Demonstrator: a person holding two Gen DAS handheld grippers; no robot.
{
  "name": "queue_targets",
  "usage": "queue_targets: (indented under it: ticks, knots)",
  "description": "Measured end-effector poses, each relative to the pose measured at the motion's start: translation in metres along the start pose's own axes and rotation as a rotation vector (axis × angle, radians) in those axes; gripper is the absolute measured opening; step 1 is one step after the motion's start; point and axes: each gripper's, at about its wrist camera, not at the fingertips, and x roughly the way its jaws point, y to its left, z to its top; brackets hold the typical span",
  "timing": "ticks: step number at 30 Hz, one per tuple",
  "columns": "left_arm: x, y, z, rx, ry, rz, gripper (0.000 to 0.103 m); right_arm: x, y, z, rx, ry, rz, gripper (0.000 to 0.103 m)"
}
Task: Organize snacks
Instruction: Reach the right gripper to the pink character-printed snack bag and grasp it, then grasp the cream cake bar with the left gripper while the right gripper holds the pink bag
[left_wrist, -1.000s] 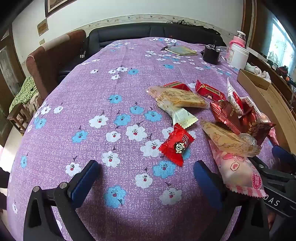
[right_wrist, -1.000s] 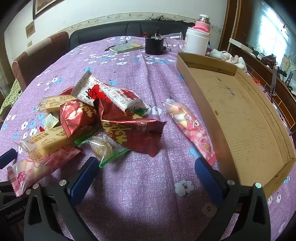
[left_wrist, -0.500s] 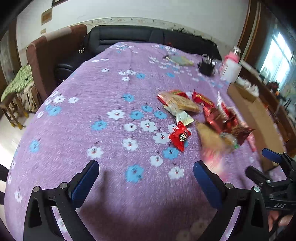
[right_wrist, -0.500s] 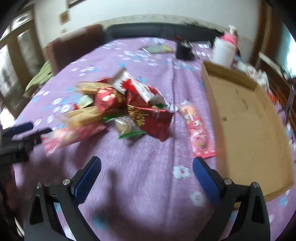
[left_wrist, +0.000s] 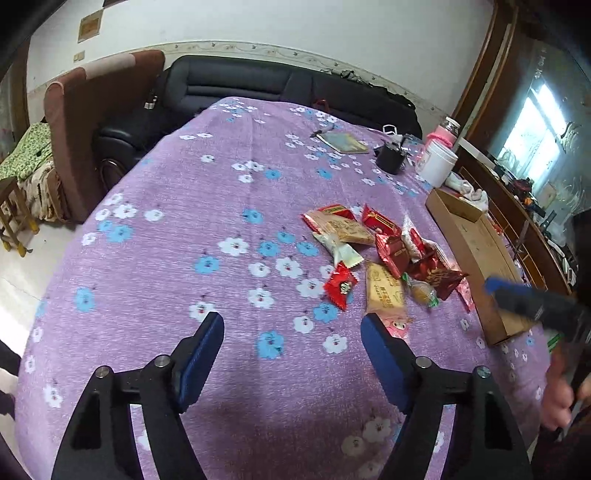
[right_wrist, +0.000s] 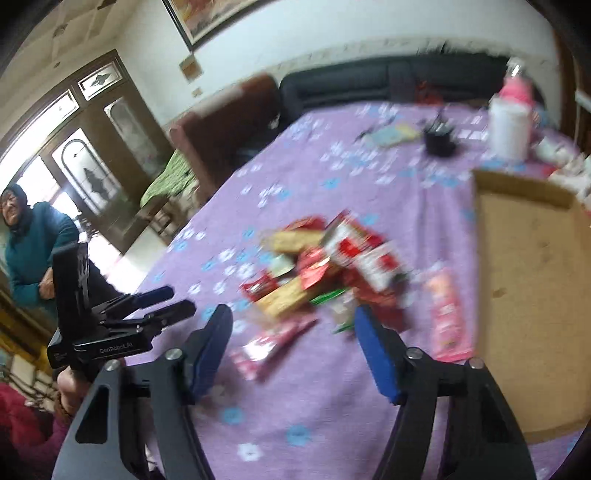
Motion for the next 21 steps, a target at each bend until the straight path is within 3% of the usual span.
queue_targets:
  ticks: [4, 7, 12, 16, 19, 21]
  knots:
    - [-0.005, 0.005, 0.002, -0.005, -0.01, 0.018, 0.08, 0.034, 0.007, -0.009, 0.02, 0.105, -0.01, 0.059]
    - [-0.004, 0.007, 0.005, -0.013, -0.009, 0.024, 0.074, 0.059, 0.008, -0.017, 0.053, 0.166, -0.029, 0.057]
    - [-0.003, 0.006, 0.007, -0.002, -0.011, 0.032, 0.074, 0.079, 0.014, -0.013, 0.046, 0.172, -0.121, 0.057]
    - [-0.002, 0.005, 0.01, 0.005, -0.011, 0.035, 0.074, 0.095, 0.026, -0.011, -0.038, 0.163, -0.233, 0.053]
    - [0.0, 0.002, 0.011, 0.018, -0.001, 0.038, 0.074, 0.098, 0.029, -0.013, -0.089, 0.158, -0.277, 0.026]
    - [0.002, -0.001, 0.012, 0.03, 0.005, 0.036, 0.074, 0.094, 0.021, -0.016, -0.095, 0.158, -0.239, 0.023]
